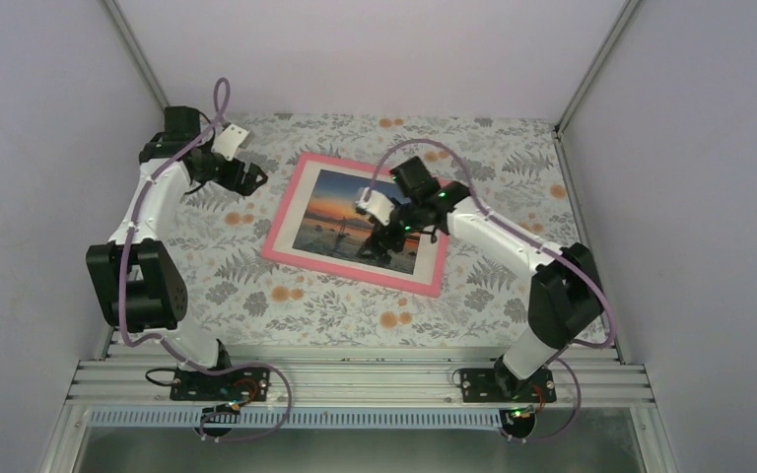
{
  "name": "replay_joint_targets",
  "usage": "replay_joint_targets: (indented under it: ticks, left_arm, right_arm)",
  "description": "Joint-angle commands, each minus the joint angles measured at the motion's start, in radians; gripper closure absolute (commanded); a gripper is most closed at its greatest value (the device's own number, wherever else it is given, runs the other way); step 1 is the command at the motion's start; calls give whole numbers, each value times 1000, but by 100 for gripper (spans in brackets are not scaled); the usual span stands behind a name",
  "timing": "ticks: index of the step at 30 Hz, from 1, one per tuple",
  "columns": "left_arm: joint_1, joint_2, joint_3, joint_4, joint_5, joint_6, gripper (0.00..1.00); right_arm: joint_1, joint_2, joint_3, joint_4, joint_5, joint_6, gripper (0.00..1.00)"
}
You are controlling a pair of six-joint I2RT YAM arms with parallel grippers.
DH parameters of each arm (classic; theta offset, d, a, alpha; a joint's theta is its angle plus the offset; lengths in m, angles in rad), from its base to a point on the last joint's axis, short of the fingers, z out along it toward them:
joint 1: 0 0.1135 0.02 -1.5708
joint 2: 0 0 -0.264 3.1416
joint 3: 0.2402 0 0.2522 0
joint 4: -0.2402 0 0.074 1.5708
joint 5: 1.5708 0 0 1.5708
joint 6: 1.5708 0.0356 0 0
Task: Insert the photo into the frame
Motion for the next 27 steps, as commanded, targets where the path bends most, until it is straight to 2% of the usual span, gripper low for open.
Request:
replay_joint_targets:
  ticks: [1, 7, 12, 20, 27]
  left_arm:
    - [-33, -21, -43, 58, -32, 22, 0]
    - [-86, 30, -53, 97, -30, 5, 0]
    - [-99, 107, -28, 123, 4, -52, 0]
    - [-100, 233, -9, 170, 47, -134, 2]
    - [-94, 383, 41, 122, 120, -120, 15]
  right_arm:
    - [-149, -71, -50, -130, -205, 71, 0]
    - [-438, -93, -151, -101, -322, 136, 0]
    - [-625, -43, -205, -32, -353, 231, 0]
    - [-766, 216, -151, 1, -392, 318, 11]
    - [-822, 419, -96, 35, -414, 344, 23]
